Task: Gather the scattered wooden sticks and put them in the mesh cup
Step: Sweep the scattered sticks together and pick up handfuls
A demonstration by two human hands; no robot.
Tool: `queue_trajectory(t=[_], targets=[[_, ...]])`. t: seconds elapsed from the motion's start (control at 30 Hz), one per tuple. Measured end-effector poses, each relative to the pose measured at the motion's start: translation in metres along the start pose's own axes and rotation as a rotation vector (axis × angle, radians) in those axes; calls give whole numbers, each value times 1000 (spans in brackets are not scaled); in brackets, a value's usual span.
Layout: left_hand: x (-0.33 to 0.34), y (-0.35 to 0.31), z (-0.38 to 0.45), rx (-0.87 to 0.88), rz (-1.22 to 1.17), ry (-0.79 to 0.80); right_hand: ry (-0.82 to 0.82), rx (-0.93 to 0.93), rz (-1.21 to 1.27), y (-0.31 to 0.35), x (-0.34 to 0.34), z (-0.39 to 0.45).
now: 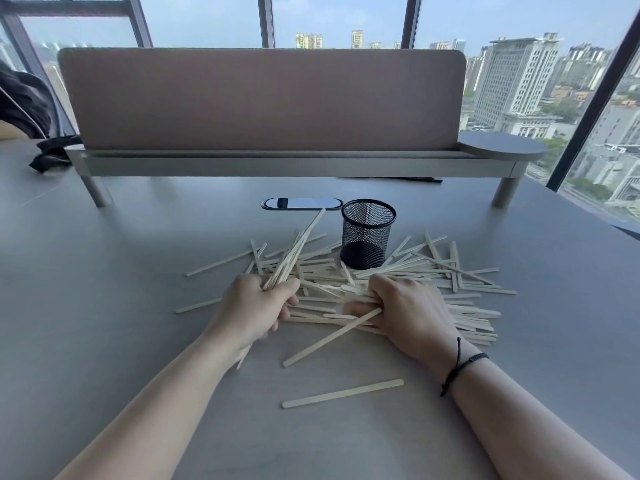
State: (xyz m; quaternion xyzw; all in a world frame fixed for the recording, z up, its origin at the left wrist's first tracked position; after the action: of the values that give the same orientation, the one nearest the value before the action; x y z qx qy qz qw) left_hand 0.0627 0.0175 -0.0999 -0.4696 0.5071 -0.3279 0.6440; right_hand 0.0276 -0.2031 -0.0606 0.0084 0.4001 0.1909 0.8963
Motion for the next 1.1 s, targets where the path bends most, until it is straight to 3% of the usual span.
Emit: queue_trajectory(t=[0.2, 0.43, 0.67, 0.93, 1.1], targets=[[-5, -3, 2, 83, -5, -48, -23, 67, -11, -12, 1, 1], [4, 0, -1, 22, -109, 21, 144, 149, -15, -17, 11, -3], [9, 0, -4, -85, -297, 88, 29, 101, -58, -14, -5, 1], [-13, -8, 1, -59, -491, -112, -32, 69, 8, -4, -31, 15], [-15, -18, -1, -10, -525, -93, -78, 178, 204, 7, -60, 43]])
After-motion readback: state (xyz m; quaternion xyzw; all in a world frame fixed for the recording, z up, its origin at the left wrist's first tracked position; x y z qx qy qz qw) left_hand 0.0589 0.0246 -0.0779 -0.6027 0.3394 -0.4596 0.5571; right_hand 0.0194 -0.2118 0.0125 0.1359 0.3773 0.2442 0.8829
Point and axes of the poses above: each hand's wrist, its own z-axis towards the middle knuckle, its own x-axis out of the palm, y = z × x, the point moved 10 cm from there along z, towards the middle knuckle, and after that the axes turned 14 degrees about -y, right-handed, at the moved point
